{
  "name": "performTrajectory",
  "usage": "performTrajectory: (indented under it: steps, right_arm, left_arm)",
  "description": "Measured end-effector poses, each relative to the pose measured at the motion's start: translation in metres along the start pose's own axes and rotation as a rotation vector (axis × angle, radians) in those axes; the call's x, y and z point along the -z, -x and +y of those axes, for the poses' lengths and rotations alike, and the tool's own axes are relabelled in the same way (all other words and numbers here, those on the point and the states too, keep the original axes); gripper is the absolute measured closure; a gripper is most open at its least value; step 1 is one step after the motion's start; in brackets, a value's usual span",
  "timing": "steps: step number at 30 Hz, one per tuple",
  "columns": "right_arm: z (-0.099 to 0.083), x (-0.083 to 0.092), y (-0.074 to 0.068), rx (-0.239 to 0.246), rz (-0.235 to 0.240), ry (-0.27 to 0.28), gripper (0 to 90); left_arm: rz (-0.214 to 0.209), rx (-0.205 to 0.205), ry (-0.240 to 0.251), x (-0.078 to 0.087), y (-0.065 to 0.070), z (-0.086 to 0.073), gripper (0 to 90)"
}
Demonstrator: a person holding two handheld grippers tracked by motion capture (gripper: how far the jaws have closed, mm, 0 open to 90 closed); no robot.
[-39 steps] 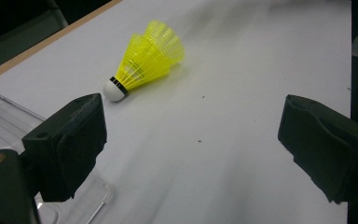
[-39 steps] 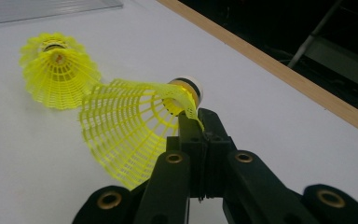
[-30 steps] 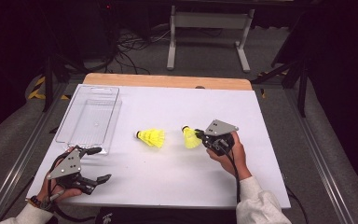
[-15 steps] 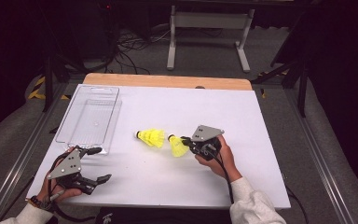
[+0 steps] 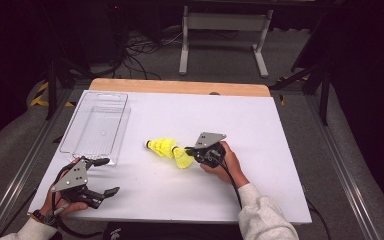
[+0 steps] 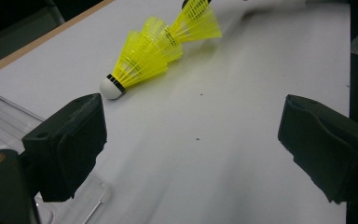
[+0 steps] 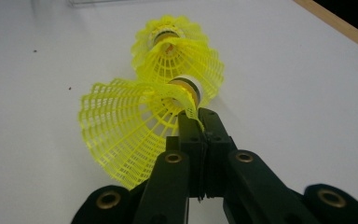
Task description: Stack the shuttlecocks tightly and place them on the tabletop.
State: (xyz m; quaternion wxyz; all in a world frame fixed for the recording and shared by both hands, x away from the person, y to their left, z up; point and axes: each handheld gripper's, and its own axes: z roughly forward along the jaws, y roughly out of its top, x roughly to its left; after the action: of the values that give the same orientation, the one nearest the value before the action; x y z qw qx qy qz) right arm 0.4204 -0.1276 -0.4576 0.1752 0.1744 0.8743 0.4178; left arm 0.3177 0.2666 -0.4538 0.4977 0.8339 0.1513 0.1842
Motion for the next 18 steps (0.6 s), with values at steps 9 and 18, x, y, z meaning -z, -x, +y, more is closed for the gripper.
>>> performTrajectory:
  steps: [9,18]
  right_arm:
    - [-0.004,-0.012,-0.003,0.017,0.001,-0.072,78.5]
    - [-0.006,-0.002,-0.006,0.010,-0.043,-0.093,58.9]
  left_arm:
    - [-0.004,0.001,-0.002,0.000,0.000,0.000,8.8]
    - [-0.003,-0.002,0.000,0.000,0.000,0.000,8.8]
